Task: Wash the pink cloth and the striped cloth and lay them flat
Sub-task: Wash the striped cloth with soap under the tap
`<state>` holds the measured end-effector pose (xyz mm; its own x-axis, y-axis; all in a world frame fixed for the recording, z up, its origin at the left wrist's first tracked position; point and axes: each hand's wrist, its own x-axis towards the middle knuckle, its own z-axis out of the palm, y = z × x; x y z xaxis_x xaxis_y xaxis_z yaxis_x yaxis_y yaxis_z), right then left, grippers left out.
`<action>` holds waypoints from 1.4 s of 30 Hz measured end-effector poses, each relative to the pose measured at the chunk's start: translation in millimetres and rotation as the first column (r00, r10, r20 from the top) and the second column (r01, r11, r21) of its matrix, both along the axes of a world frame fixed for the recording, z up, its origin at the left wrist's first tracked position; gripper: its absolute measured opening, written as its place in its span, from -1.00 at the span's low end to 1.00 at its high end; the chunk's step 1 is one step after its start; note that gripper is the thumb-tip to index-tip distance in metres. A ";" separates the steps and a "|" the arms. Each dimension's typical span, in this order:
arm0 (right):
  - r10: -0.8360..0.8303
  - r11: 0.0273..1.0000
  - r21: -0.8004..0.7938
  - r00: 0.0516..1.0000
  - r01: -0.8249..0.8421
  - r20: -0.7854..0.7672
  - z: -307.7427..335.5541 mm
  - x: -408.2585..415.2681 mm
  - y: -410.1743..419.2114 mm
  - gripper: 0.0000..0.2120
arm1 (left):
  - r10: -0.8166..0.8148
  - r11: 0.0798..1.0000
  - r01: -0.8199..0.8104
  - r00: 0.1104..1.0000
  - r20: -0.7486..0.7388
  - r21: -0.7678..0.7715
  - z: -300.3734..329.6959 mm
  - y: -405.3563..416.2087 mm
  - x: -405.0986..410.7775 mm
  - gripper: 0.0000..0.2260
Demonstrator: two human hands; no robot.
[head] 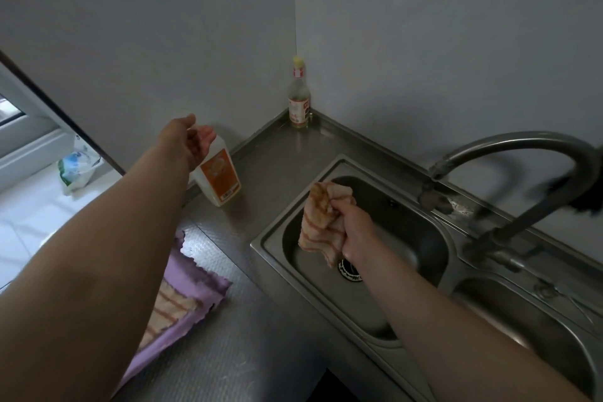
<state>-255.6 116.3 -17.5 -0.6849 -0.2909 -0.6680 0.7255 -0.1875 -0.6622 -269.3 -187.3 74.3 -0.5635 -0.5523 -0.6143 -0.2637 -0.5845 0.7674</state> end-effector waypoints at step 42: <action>-0.395 0.847 -0.417 0.915 0.331 -0.077 1.1 27.9 179.6 -0.66 | -0.881 0.428 0.750 0.470 -0.048 -0.504 -68.3 380.8 49.6 -0.13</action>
<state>-227.7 295.9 -16.4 -0.8769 -0.2135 -0.4307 0.4496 -0.6815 -0.5775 -219.7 193.5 6.0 -0.9648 0.1370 -0.2243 -0.2059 0.1364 0.9690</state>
